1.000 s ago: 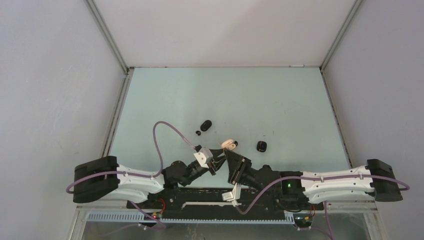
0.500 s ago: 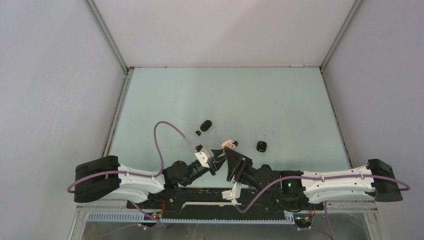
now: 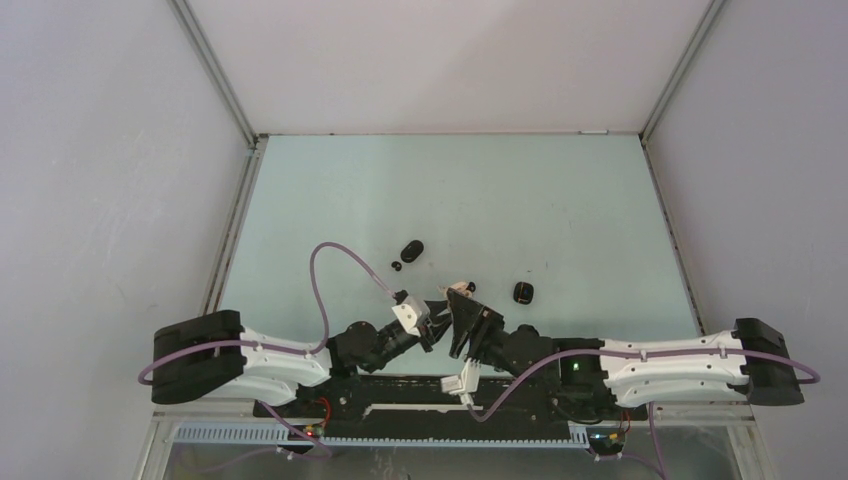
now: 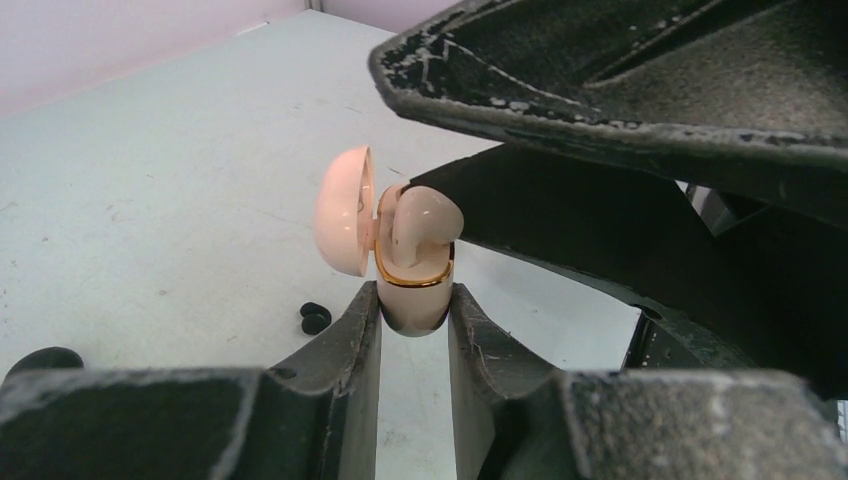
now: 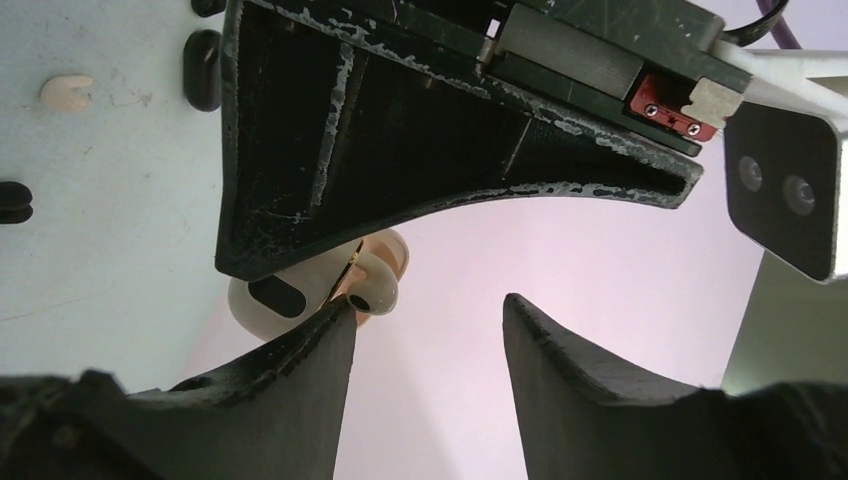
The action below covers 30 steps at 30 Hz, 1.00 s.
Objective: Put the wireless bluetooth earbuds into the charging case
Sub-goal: Place the earbud in the charging case.
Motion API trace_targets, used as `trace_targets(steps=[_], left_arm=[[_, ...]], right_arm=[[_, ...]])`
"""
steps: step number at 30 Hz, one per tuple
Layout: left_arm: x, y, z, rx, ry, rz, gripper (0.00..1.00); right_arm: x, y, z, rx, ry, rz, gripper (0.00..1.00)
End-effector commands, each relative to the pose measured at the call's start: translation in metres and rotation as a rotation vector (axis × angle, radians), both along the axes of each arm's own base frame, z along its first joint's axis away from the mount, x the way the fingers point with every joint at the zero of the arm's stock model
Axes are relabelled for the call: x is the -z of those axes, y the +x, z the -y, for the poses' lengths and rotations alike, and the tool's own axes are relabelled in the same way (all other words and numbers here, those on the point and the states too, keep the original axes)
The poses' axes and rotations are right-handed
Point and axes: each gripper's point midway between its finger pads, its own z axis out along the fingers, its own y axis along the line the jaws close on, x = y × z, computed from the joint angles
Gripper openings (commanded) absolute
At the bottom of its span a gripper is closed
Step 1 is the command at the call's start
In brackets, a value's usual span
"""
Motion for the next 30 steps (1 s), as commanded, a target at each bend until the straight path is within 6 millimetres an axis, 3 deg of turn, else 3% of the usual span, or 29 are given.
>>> trace_targets(steps=[1,11,16,19,23,30], left_arm=[[-0.031,-0.008,0.008,0.057,-0.109,0.033,0.00],[-0.035,-0.006,-0.003,0.024,-0.159,0.028,0.00],[-0.035,-0.005,-0.006,0.016,-0.174,0.024,0.00],[-0.034,-0.004,-0.007,0.011,-0.174,0.020,0.00],[-0.032,-0.004,-0.009,0.001,-0.173,0.013,0.00],[-0.030,-0.005,-0.007,0.015,-0.165,0.008,0.00]], right_arm=[[-0.003,0.007,0.000,0.032,-0.062,0.009,0.59],[-0.004,0.015,0.003,0.073,-0.103,0.043,0.60],[-0.015,0.020,0.004,0.092,-0.082,0.060,0.60],[-0.033,0.021,0.007,0.109,-0.040,0.074,0.60],[-0.061,0.015,0.020,0.104,0.031,0.066,0.60],[-0.072,0.017,0.065,0.223,0.149,-0.146,0.63]])
